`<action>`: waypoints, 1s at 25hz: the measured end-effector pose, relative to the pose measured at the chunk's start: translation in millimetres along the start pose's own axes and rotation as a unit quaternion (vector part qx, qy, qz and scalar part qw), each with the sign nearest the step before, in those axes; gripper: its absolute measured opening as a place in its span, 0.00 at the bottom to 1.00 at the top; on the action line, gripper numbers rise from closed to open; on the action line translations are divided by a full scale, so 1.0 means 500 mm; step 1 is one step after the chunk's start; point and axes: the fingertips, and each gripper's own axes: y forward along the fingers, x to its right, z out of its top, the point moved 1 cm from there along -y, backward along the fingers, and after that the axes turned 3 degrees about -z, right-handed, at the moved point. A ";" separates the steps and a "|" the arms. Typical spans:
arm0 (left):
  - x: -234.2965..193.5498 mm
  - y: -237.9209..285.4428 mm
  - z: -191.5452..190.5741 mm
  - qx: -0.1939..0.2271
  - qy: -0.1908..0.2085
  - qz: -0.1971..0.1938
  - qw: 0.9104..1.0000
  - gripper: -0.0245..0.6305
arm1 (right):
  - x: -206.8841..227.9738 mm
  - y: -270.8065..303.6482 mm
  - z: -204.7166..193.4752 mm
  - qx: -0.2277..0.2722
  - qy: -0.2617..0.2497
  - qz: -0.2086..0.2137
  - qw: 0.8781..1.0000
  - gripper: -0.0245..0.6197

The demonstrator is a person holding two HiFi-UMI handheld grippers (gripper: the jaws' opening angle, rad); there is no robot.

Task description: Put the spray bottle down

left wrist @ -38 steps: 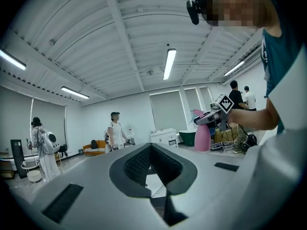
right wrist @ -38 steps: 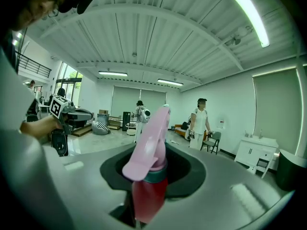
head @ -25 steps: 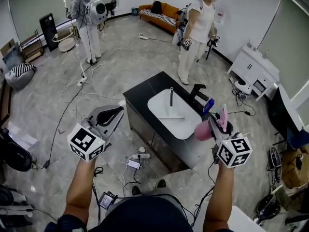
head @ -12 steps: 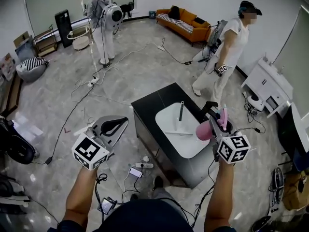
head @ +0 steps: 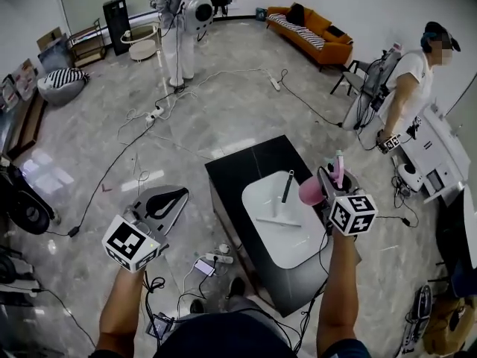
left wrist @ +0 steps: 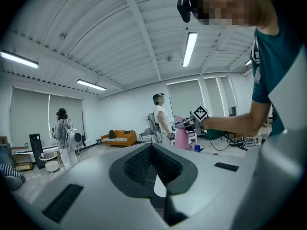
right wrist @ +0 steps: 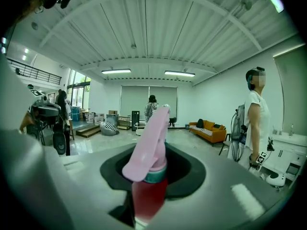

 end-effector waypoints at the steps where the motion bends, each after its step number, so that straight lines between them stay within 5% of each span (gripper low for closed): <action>1: -0.013 0.011 -0.006 -0.005 -0.003 0.006 1.000 0.04 | 0.012 0.036 -0.008 -0.002 0.001 0.005 1.000 0.24; 25: -0.133 0.243 -0.251 -0.105 -0.081 0.086 0.987 0.04 | 0.256 0.660 -0.330 -0.036 0.010 0.060 0.997 0.24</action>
